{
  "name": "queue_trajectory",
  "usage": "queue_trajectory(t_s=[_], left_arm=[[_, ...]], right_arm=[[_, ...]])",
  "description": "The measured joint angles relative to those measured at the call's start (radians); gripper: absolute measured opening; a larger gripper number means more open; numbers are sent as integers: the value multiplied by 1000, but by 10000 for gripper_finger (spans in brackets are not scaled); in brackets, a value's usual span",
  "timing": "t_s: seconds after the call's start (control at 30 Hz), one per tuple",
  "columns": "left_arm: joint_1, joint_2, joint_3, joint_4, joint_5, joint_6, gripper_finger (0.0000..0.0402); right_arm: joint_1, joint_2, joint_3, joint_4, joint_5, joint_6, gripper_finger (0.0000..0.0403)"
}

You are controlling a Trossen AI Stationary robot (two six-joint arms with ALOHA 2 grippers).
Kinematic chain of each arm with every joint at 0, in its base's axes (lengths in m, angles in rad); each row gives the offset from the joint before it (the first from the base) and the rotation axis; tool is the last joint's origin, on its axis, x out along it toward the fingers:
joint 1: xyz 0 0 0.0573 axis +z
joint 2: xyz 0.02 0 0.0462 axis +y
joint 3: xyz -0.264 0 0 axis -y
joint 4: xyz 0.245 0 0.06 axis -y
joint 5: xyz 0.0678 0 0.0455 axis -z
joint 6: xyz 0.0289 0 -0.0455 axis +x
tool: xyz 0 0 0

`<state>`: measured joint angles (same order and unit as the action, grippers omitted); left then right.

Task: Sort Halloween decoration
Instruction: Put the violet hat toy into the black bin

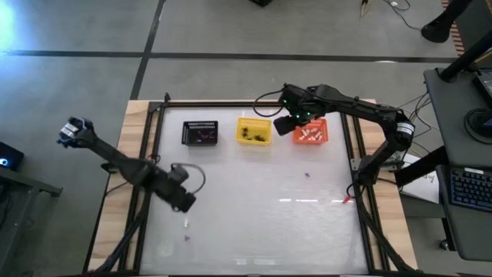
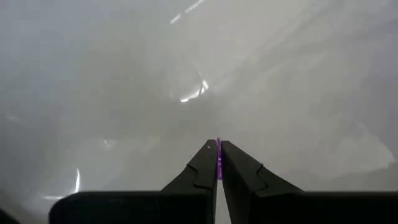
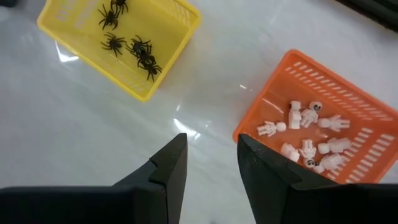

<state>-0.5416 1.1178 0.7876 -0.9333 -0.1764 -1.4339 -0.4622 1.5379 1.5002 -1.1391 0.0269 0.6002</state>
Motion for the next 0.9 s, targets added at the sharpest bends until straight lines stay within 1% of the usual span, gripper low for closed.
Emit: queue_trajectory(t_s=[0.27,0.6,0.7,0.77,0.9], left_arm=[[350,-44,0,6,2,335,0],[782,-41,0,73,31,711,0],[891,-30,0,114,45,793,0],[956,-20,0,137,76,840,0],[1052,10,1,163,96,921,0]], right_arm=[[0,0,0,0,0,-54,125],[0,0,0,4,0,-140,127],[0,0,0,6,0,-146,123],[0,0,0,8,0,-159,123],[0,0,0,10,1,-201,126]])
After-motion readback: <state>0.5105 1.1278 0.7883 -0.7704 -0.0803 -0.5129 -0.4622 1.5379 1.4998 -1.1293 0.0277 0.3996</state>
